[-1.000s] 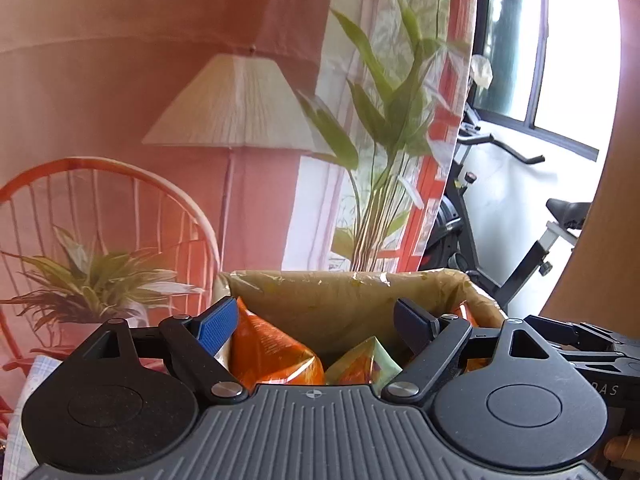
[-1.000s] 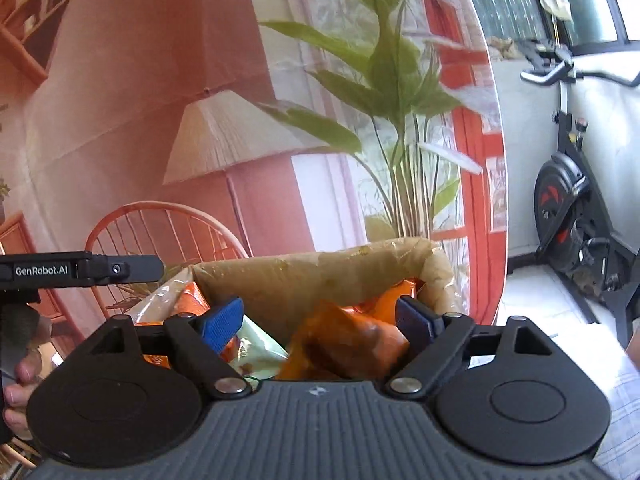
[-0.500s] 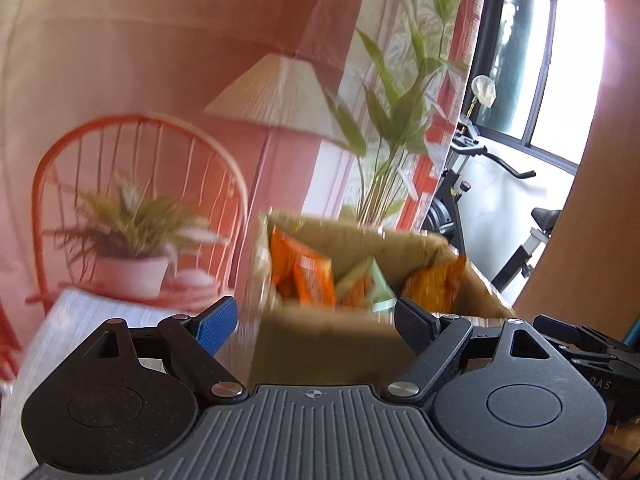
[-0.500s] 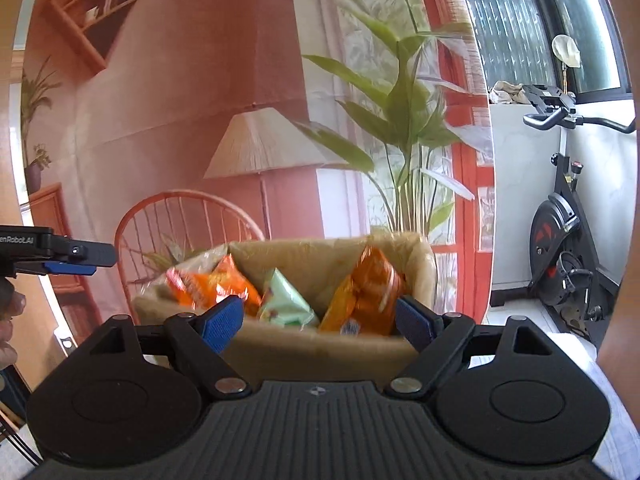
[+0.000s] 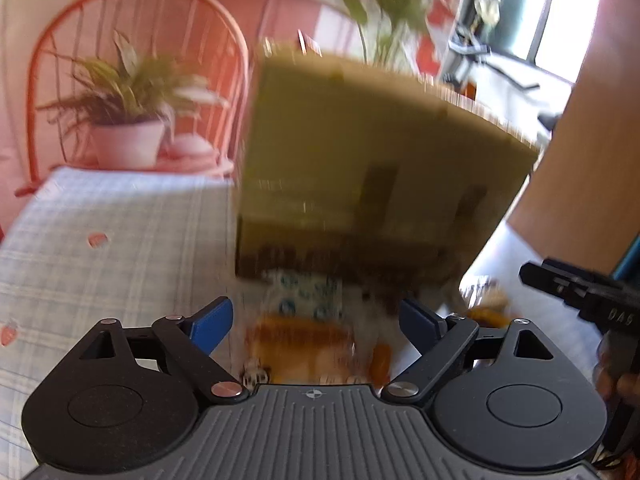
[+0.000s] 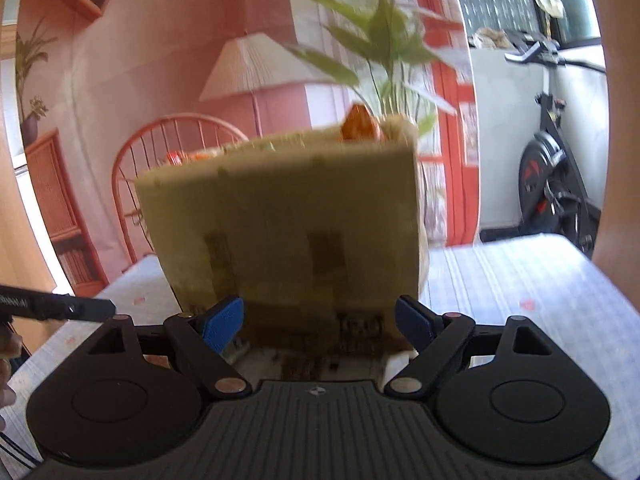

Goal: Organize snacks
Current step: 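Lower both grippers back toward the remaining snacks on the table, then grasp the bread pack with the left gripper while the right grasps a yellow packet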

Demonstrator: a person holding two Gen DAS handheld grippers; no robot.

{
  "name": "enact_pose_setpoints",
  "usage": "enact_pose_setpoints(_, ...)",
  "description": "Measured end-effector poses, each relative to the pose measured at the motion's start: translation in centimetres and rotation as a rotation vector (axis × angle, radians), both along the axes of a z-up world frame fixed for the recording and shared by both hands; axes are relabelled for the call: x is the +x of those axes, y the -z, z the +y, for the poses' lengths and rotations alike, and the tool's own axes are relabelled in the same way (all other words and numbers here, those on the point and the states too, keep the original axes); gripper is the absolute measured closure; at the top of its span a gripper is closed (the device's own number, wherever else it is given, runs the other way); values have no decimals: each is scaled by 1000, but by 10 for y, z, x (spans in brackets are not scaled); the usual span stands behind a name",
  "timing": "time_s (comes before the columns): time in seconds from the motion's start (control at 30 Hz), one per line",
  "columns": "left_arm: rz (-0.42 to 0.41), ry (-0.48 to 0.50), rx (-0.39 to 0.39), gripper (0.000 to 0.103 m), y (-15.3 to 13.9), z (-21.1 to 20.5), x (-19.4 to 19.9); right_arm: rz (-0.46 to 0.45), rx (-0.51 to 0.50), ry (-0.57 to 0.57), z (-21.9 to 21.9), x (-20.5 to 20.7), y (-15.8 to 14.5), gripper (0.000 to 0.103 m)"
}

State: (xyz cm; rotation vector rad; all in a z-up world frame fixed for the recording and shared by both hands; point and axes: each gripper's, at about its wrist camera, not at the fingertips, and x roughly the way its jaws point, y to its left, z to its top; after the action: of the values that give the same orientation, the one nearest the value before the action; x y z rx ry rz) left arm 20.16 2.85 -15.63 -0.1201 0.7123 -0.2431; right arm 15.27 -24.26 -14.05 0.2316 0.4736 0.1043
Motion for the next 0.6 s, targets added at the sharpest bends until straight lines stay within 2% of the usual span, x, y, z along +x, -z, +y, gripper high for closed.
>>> enact_pose_setpoints(0.3, 90, 37, 44, 11, 44, -12, 14, 88, 27, 32, -6, -5, 36, 17)
enact_pose_setpoints(0.6, 73, 52, 158, 7, 55, -26, 11, 164, -39, 68, -7, 0, 69, 18)
